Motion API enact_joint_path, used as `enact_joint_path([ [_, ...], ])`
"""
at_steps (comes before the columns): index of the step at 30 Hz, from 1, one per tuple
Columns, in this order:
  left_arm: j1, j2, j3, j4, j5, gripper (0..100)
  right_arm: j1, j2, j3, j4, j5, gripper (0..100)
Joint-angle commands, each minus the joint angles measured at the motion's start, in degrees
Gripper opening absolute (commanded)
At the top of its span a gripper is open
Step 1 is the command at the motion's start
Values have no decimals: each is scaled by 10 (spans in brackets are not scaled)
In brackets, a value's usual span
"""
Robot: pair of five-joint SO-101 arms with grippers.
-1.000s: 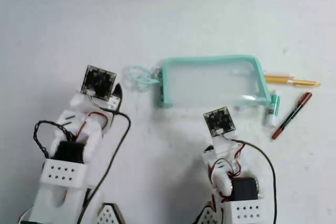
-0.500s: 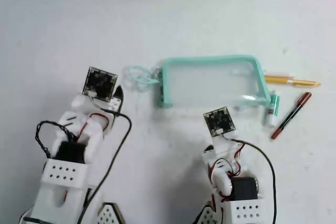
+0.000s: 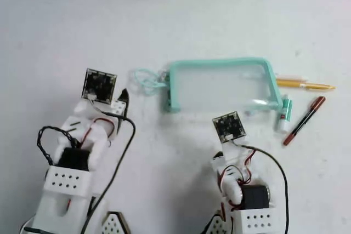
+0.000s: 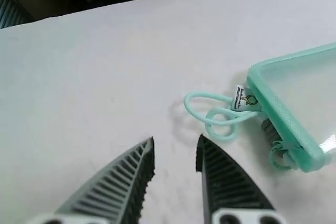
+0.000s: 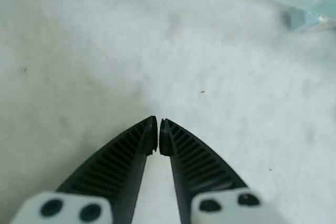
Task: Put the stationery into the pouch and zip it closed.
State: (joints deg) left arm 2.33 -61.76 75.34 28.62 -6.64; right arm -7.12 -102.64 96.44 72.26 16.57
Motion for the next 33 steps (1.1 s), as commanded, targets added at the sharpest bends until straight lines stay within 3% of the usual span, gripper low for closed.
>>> enact_joint_path([
  [1, 1, 1, -6, -11, 4, 147, 3, -4, 4, 3, -1, 20],
  [8, -19, 4, -11, -8, 7, 146, 3, -4, 4, 3, -1, 20],
  [13, -15, 6, -78, 97, 9, 146, -1, -4, 4, 3, -4, 19],
  [17, -19, 6, -89, 110, 9, 146, -7, -4, 4, 3, -4, 20],
  [23, -29, 16, -139, 108, 10, 147, -70, -5, 4, -71, -2, 21],
  [26, -43, 75, -169, 108, 33, 147, -88, -5, 4, -73, 0, 21],
  [33, -56, 269, -244, 106, 42, 153, -53, -6, 4, -95, 15, 22],
])
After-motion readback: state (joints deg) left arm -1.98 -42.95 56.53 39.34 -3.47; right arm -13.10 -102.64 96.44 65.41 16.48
